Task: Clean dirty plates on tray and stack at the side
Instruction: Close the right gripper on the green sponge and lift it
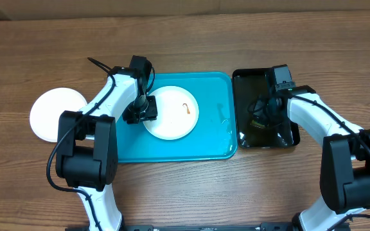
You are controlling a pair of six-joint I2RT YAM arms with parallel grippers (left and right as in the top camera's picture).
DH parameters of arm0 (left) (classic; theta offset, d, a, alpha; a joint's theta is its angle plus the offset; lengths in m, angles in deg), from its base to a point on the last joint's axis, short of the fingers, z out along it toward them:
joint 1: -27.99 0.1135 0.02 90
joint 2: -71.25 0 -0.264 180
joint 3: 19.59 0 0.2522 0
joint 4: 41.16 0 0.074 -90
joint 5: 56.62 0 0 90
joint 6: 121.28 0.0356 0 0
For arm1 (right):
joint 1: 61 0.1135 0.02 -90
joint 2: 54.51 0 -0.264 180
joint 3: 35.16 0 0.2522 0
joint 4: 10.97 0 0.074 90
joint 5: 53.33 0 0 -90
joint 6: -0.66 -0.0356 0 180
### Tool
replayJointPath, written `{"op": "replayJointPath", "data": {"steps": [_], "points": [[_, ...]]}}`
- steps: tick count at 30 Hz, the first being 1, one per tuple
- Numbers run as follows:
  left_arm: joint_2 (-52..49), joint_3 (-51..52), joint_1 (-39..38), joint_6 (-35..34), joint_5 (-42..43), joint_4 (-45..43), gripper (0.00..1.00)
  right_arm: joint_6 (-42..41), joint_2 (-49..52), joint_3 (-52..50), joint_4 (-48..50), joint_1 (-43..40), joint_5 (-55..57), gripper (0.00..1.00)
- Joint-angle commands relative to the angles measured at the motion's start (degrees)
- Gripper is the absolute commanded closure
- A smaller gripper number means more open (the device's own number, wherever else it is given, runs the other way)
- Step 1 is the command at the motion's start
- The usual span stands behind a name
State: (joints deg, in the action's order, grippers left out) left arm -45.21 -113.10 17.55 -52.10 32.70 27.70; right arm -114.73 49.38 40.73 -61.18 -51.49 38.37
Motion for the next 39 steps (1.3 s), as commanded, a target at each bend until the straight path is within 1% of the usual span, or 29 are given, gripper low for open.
{"op": "replayJointPath", "data": {"steps": [1, 4, 11, 12, 13, 14, 16, 19, 22, 26, 30, 31, 32, 33, 35, 36, 39], "points": [[-1.62, 1.49, -0.09, 0.68, 0.50, -0.28, 0.53, -0.13, 0.07, -0.70, 0.28, 0.11, 0.11, 0.36], [-1.62, 1.49, -0.09, 0.66, 0.52, -0.33, 0.53, -0.13, 0.07, -1.25, 0.46, 0.11, 0.20, 0.36], [-1.62, 1.49, -0.09, 0.66, 0.55, -0.31, 0.53, -0.11, 0.13, -4.09, 4.35, 0.13, 0.31, 0.36], [-1.62, 1.49, -0.09, 0.66, 0.55, -0.33, 0.53, -0.11, 0.11, -4.22, 4.68, 0.13, 0.31, 0.43], [-1.62, 1.49, -0.09, 0.66, 0.52, -0.37, 0.53, 0.15, 0.11, -4.22, 4.81, 0.11, 0.31, 0.60], [-1.62, 1.49, -0.09, 0.66, 0.52, -0.44, 0.53, 0.35, 0.11, -4.17, 4.98, 0.11, 0.33, 0.76], [-1.62, 1.49, -0.09, 0.66, 0.52, -0.55, 0.53, 1.62, 0.07, -3.13, 4.87, -0.02, 0.28, 0.96], [-1.62, 1.49, -0.09, 0.66, 0.52, -0.70, 0.53, 6.32, -0.37, 1.31, 0.70, -0.17, 0.31, 0.96], [-1.62, 1.49, -0.09, 0.59, 0.63, -0.68, 0.54, 12.02, -1.29, 8.13, -8.33, -0.17, 0.66, 0.96], [-1.62, 1.49, -0.09, -1.27, 0.79, -1.18, 0.55, 12.20, -1.84, 15.56, -17.46, -0.15, 2.97, 0.96], [-1.62, 1.49, -0.09, -1.49, 0.74, -1.62, 0.55, 15.19, -1.84, 16.87, -20.44, -0.15, 3.13, 0.96], [-1.62, 1.49, -0.09, -1.49, 0.74, -1.62, 0.57, 15.74, -1.77, 16.70, -20.57, -0.15, 3.65, 0.96], [-1.62, 1.49, -0.09, -1.51, 0.74, -1.70, 0.61, 15.85, -1.77, 16.59, -20.57, -0.15, 4.31, 0.96], [-1.62, 1.49, -0.09, -1.51, 0.74, -1.84, 0.68, 15.85, -1.77, 16.59, -20.61, -0.15, 4.76, 0.96], [-1.62, 1.49, -0.09, -1.51, 0.76, -2.10, 0.89, 15.85, -1.77, 16.59, -20.26, -0.15, 4.90, 0.96], [-1.62, 1.49, -0.09, -1.51, 0.79, -2.19, 0.94, 15.93, -1.77, 16.59, -20.17, -0.15, 4.90, 0.96], [-1.62, 1.49, -0.09, -1.49, 0.92, -2.21, 0.96, 19.93, -1.77, 16.59, -19.63, -0.15, 4.94, 0.96]]}}
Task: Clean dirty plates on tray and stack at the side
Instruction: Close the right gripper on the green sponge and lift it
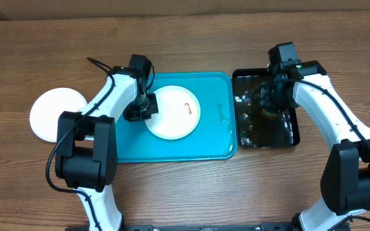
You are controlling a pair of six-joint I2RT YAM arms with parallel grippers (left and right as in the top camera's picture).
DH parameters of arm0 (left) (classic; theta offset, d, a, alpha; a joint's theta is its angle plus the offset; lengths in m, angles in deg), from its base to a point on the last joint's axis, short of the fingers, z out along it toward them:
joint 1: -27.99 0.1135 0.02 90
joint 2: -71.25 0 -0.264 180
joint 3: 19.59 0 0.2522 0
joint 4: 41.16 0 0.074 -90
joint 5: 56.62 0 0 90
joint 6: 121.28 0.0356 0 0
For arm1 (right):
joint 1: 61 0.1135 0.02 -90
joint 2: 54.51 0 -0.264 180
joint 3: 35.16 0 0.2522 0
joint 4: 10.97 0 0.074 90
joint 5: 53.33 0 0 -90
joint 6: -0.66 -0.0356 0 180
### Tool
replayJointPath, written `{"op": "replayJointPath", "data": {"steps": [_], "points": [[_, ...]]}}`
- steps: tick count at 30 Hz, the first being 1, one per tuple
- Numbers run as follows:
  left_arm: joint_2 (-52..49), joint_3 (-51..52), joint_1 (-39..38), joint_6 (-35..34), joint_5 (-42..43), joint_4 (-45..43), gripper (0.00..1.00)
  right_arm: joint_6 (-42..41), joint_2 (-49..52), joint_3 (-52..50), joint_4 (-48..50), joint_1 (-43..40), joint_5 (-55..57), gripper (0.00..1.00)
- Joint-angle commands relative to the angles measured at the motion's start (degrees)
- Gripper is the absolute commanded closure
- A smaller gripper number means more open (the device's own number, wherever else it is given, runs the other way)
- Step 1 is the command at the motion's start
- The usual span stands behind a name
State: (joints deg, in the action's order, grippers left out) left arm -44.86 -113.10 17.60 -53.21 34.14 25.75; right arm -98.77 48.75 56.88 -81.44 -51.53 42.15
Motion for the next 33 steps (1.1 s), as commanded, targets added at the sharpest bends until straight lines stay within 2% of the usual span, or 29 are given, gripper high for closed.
{"op": "replayJointPath", "data": {"steps": [1, 11, 14, 16, 25, 29, 33], "points": [[-1.97, 1.49, -0.13, -0.37, -0.50, -0.24, 0.96, 5.29, -1.14, 0.46, 0.70, -0.11, 1.27, 0.96], [-1.97, 1.49, -0.13, -0.37, -0.50, -0.28, 0.96, -0.79, -1.16, 0.50, 1.77, -0.11, 2.99, 0.96], [-1.97, 1.49, -0.13, -0.39, -0.50, -0.33, 0.96, -4.98, -1.16, 0.50, 2.01, -0.04, 8.87, 0.96], [-1.97, 1.49, -0.13, -0.39, -0.48, -0.52, 0.96, -2.47, -1.16, 0.50, 2.54, -0.04, 7.26, 0.96], [-1.97, 1.49, -0.13, -0.39, -0.46, -0.74, 0.96, -2.47, -1.16, 0.50, 2.19, -0.04, 6.43, 0.96], [-1.97, 1.49, -0.13, -0.37, 0.02, -0.72, 0.96, 5.18, -1.16, 0.59, 2.62, -0.04, -1.68, 0.96], [-1.97, 1.49, -0.24, -0.39, 4.24, -0.85, 0.96, 6.58, -1.16, 2.25, 2.60, -0.04, -12.02, 0.96]]}}
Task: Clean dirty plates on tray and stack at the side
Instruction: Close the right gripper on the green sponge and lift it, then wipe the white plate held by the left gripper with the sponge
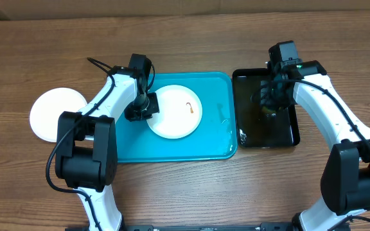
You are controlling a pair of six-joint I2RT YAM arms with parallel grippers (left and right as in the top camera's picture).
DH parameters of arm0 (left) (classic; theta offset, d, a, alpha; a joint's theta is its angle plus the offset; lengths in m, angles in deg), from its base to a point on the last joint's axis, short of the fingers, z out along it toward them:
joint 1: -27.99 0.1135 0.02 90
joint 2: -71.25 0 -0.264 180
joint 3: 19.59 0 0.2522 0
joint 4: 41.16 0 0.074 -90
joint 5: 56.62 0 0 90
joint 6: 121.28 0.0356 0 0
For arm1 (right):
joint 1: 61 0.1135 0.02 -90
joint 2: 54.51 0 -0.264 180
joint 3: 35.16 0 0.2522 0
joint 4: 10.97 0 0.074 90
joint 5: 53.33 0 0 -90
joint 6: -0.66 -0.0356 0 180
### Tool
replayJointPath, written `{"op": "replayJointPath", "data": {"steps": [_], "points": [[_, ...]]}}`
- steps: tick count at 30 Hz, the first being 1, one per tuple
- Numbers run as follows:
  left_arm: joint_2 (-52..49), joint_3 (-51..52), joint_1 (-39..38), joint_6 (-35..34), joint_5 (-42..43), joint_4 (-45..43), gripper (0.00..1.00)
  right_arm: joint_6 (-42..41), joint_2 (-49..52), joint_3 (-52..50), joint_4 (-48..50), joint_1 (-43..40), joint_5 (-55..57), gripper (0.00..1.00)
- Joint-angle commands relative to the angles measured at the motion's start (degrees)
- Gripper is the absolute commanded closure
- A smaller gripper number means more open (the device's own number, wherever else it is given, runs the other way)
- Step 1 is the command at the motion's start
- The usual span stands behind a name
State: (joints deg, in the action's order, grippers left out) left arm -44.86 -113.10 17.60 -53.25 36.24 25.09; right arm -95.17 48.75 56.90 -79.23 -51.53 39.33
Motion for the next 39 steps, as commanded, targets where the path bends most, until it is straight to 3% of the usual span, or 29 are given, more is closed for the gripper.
{"op": "replayJointPath", "data": {"steps": [1, 4, 10, 23, 27, 39], "points": [[-1.97, 1.49, -0.26, -0.35, 2.82, -0.26, 0.96, 2.95, -1.16, 2.89, 0.39, -0.02, -12.04, 0.96], [-1.97, 1.49, -0.59, -0.87, 3.41, -0.28, 0.96, 2.95, -1.16, 5.09, 0.39, 1.09, -19.58, 0.96], [-1.97, 1.49, -1.64, -1.64, 3.63, -0.28, 0.96, 2.86, -1.14, 6.69, 2.80, 8.87, -16.50, 0.96], [-1.97, 1.49, -2.36, -1.66, 3.63, -0.44, 0.96, -0.63, 3.19, 6.40, 10.51, 31.15, 16.79, 0.96], [-1.97, 1.49, -2.38, -1.66, 3.63, -0.39, 0.96, -1.68, 6.58, 6.40, 12.28, 33.38, 22.93, 0.96], [-1.97, 1.49, -2.38, -1.64, 3.63, -0.35, 0.96, -1.68, 16.50, 6.40, 15.67, 33.27, 23.04, 0.96]]}}
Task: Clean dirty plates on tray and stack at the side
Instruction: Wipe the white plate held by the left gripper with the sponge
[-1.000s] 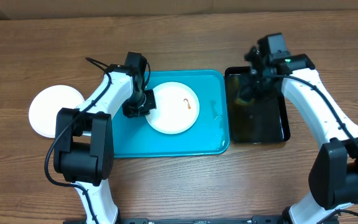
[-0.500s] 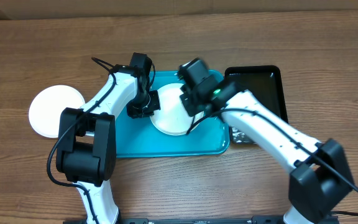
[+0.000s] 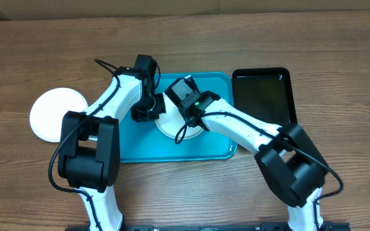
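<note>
A white plate (image 3: 166, 128) lies in the teal tray (image 3: 204, 146), mostly covered by both arms, so its orange smear is hidden. My left gripper (image 3: 151, 114) sits at the plate's left rim and appears shut on it. The right gripper (image 3: 190, 124) now hangs over the middle of the plate, pointing down. The right wrist hides its fingers and anything they may hold. Another white plate (image 3: 54, 115) rests on the table to the left of the tray.
A black tray (image 3: 262, 96) with dark liquid stands directly right of the teal tray, with nothing over it. The two arms cross closely above the teal tray. Bare wooden table surrounds the trays.
My right arm has left the black tray and now reaches over the plate in the teal tray. The left gripper and the plate sit a little further right.
My right gripper was low in the black tray, then in its back part with the liquid splashing, then still there with the liquid calm. Meanwhile the left gripper stayed at the plate's left rim as the plate crept right. Now the right gripper is above the plate.
</note>
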You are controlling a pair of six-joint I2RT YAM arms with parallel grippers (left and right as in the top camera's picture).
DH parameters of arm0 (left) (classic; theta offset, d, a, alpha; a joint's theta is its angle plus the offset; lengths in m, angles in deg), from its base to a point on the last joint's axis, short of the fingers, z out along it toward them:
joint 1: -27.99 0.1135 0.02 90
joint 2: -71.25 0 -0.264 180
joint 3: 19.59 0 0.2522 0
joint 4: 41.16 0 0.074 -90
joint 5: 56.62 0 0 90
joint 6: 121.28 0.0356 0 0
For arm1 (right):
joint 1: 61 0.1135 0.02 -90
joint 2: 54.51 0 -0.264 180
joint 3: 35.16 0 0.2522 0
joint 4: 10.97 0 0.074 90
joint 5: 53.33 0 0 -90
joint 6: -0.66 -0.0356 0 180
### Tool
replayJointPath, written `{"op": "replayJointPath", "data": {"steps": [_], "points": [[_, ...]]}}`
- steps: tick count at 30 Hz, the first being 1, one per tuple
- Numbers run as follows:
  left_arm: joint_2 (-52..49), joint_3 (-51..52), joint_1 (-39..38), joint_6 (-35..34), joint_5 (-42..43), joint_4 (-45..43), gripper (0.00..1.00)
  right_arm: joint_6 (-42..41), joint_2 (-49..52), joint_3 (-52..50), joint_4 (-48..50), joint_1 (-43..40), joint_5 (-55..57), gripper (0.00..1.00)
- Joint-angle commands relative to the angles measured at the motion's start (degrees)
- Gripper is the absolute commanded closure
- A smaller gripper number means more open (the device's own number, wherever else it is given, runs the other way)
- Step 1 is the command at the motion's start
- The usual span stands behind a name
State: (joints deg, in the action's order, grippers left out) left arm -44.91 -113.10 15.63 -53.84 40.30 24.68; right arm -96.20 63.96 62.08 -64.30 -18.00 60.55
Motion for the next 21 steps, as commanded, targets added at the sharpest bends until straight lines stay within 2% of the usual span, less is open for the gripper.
{"op": "replayJointPath", "data": {"steps": [1, 7, 21], "points": [[-1.92, 1.49, -0.42, -1.05, -0.44, 0.04, 0.96, -0.72, 1.86, 1.22, 0.94, -0.26, 1.81, 0.96], [-1.92, 1.49, -0.42, -1.03, -0.46, 0.15, 0.96, -5.33, 2.58, 1.22, 2.03, -0.98, 2.64, 0.96], [-1.92, 1.49, -0.42, -1.05, -0.44, 0.13, 0.96, -8.46, 3.48, 1.20, 2.01, -1.84, 2.67, 0.96]]}}
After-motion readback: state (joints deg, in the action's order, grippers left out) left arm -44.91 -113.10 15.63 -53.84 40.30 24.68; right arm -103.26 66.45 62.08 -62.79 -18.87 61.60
